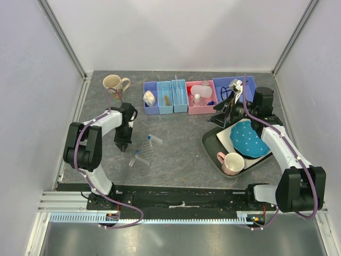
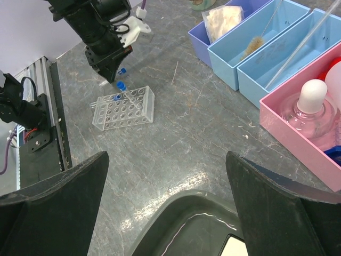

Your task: Organize the chemistry lab equipment

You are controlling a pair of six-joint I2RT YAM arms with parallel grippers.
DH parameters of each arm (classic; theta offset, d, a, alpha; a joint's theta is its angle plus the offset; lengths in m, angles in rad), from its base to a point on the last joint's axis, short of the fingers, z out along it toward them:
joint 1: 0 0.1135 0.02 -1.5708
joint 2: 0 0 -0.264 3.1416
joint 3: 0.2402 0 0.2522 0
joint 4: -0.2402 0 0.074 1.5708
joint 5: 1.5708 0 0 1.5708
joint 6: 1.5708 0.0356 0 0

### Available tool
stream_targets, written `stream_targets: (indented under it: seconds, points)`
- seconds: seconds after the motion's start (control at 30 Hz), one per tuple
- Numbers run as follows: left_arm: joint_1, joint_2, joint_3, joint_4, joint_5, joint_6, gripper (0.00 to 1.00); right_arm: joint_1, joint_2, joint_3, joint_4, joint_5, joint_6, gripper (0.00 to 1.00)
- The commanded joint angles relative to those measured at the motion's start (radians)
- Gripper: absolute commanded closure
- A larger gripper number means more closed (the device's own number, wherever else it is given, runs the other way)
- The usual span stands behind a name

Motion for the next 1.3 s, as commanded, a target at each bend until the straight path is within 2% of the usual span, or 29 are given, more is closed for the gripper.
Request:
stream_targets:
  seconds: [0.0,0.2,0.37,0.4,0.5,0.53,0.67,0.77,0.9,1.1,1.27]
  points:
    - [0.007,-0.128,0.035,0.037,0.01,-0.001,0.96,-0.004,-0.007,0.025,-0.007,-0.044,-0.034,0.02]
    - [-0.016,-0.391,-0.019,0.079,0.154,-0.017,0.98,0.005,0.016,0.025,-0.013,-0.083,-0.041,0.02]
    - [-0.048,-0.638,-0.096,0.193,0.444,-0.053,0.98,0.071,0.029,0.023,-0.063,-0.122,-0.094,0.02]
    - [-0.06,-0.713,-0.134,0.232,0.562,-0.057,0.98,0.091,0.026,0.02,-0.067,-0.13,-0.105,0.02]
    - [-0.118,-0.859,-0.253,0.446,0.744,-0.128,0.98,0.16,0.041,0.012,-0.073,-0.231,-0.127,0.02]
    - [-0.138,-0.884,-0.284,0.567,0.768,-0.152,0.98,0.204,0.047,0.017,-0.076,-0.257,-0.125,0.02]
    - [-0.252,-0.929,-0.372,0.763,0.765,-0.276,0.98,0.307,0.093,0.018,-0.061,-0.239,-0.099,0.02]
    - [-0.332,-0.89,-0.374,0.833,0.724,-0.301,0.98,0.35,0.134,0.012,0.036,-0.266,0.023,0.02]
    - [-0.439,-0.803,-0.3,0.836,0.646,-0.277,0.98,0.381,0.161,0.02,0.093,-0.261,0.105,0.02]
    - [-0.52,-0.663,-0.232,0.827,0.606,-0.248,0.98,0.387,0.136,-0.015,0.238,-0.202,0.254,0.03]
    - [-0.554,-0.62,-0.219,0.827,0.577,-0.252,0.98,0.389,0.138,-0.031,0.301,-0.17,0.309,0.15]
